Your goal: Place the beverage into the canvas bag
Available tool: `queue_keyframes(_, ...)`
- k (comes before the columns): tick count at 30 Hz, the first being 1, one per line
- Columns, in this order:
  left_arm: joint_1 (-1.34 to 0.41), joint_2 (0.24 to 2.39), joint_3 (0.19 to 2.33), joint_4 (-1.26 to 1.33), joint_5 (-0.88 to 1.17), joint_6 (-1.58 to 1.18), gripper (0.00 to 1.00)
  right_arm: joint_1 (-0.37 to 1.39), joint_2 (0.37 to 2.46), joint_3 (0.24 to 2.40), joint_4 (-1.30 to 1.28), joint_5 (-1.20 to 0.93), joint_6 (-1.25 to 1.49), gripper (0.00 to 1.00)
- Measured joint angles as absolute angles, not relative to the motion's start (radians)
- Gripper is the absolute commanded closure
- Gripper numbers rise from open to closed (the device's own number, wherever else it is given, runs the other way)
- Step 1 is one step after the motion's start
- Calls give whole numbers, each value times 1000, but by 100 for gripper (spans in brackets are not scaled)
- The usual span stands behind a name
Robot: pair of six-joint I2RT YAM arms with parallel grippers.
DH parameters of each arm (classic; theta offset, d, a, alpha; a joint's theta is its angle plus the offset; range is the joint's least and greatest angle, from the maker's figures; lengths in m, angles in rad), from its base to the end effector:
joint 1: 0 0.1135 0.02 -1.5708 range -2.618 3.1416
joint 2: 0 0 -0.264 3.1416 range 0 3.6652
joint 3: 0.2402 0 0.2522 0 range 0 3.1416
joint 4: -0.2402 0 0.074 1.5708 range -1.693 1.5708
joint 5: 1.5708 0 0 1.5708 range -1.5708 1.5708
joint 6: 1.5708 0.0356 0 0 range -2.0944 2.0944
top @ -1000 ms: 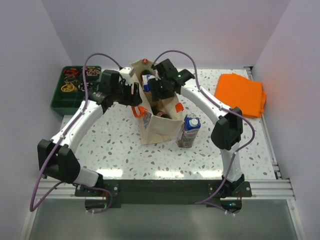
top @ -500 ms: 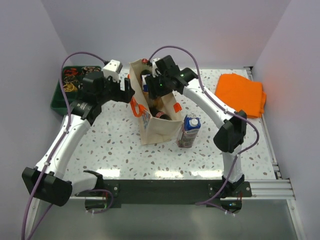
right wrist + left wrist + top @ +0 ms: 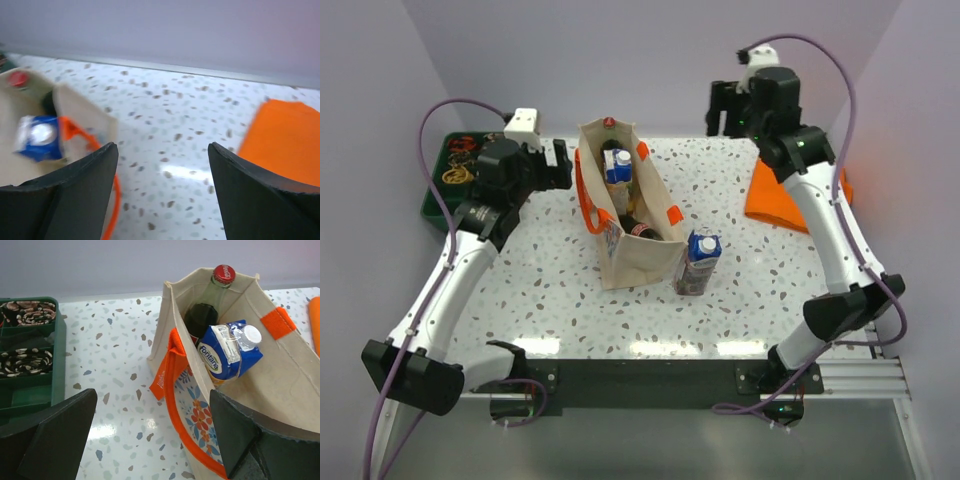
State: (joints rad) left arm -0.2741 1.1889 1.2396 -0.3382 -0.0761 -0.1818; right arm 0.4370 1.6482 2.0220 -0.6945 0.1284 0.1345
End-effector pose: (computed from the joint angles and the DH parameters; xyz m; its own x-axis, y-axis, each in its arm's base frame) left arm 0.2589 -0.0700 0.3998 -0.3046 -0.1016 -0.9471 0.1471 0.9773 -0.1522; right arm 0.3193 0.1441 0.4876 -0.3245 -0.0048 -0.9459 -0.2685 0.9593 0.0873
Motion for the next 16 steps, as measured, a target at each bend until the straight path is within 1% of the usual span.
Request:
queue_keyframes(4,-274,1191,1230,-323,-140,-180,0,226,1581,1814,-598,166,141,23)
queue_keyframes(6,-274,1190,1211,-302,-165,-175,0,158,1568,1696,-568,186,141,23)
queue_keyframes(10,-274,1190,1172,-301,-199,-162,0,140,1568,1527,-540,199,139,24)
queue_keyframes(16,-272,1159,1101,-291,-216,-144,0,157,1568,1448,-463,200,141,24)
